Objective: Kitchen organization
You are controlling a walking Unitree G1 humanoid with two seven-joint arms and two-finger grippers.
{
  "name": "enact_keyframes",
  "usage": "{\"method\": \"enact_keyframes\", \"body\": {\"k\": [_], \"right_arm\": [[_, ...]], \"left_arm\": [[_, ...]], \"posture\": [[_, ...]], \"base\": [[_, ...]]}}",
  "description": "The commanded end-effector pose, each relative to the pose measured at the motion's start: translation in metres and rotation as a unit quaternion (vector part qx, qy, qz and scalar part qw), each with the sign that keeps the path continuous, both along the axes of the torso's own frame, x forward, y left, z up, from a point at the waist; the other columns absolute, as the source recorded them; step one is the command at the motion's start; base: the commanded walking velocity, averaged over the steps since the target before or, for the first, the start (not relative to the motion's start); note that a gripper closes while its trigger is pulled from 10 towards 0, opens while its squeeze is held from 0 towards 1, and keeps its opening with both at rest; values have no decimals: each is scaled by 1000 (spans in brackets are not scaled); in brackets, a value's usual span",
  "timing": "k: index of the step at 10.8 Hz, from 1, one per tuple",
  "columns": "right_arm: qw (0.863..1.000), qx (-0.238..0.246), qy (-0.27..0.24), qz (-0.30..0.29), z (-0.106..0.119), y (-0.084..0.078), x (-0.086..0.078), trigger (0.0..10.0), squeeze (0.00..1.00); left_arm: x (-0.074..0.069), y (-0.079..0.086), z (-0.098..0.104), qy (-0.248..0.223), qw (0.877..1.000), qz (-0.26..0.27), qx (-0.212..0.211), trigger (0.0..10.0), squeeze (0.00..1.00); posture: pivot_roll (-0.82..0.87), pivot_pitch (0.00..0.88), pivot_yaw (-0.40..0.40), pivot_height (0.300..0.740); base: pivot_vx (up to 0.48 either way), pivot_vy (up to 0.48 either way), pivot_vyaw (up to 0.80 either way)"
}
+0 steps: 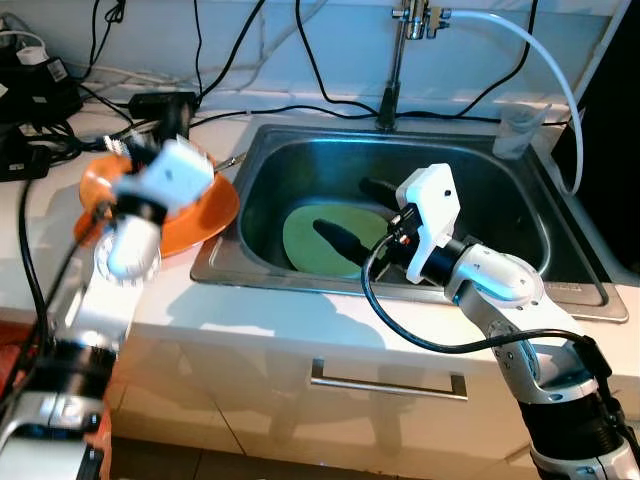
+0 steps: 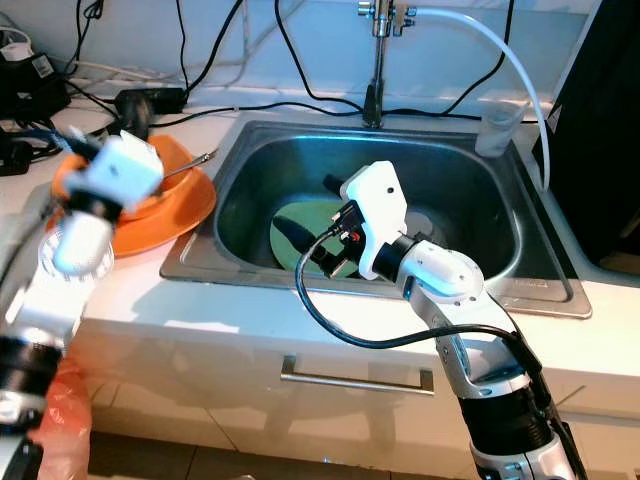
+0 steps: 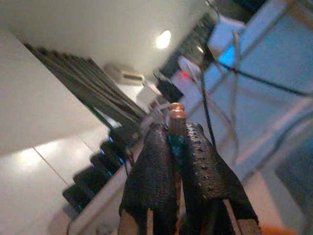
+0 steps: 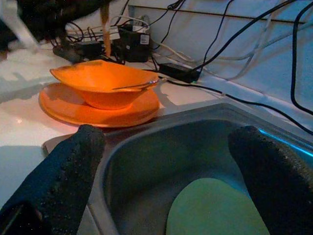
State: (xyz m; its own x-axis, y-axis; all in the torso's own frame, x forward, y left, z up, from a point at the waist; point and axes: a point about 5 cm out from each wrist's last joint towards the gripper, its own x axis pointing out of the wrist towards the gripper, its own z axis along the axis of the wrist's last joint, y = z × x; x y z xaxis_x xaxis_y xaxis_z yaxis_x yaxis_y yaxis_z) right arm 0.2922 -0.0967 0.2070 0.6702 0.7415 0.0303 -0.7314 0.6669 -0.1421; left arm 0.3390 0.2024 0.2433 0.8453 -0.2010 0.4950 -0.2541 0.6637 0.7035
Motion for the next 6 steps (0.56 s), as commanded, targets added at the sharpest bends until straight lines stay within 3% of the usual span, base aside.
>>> {"method": "enact_keyframes", "body": {"k": [1,3,6], "right_arm": [[1000,-2,-13,4,5,2,2,10000,176],[1000,-1,-17,-3,6,0,3,10000,180],[1000,5,-26,-17,9,-4,4,10000,176]], "left_arm": [[-1,-3,23,-36,999,-6,11,0,0],[0,-16,45,-84,996,-23,6,0,0],[10,-47,54,-88,989,-82,-85,0,0]], "posture": [[-24,0,42,740],[-29,0,45,740],[-46,0,50,740]], "base": [[0,0,0],[0,0,0],[0,0,0]]}}
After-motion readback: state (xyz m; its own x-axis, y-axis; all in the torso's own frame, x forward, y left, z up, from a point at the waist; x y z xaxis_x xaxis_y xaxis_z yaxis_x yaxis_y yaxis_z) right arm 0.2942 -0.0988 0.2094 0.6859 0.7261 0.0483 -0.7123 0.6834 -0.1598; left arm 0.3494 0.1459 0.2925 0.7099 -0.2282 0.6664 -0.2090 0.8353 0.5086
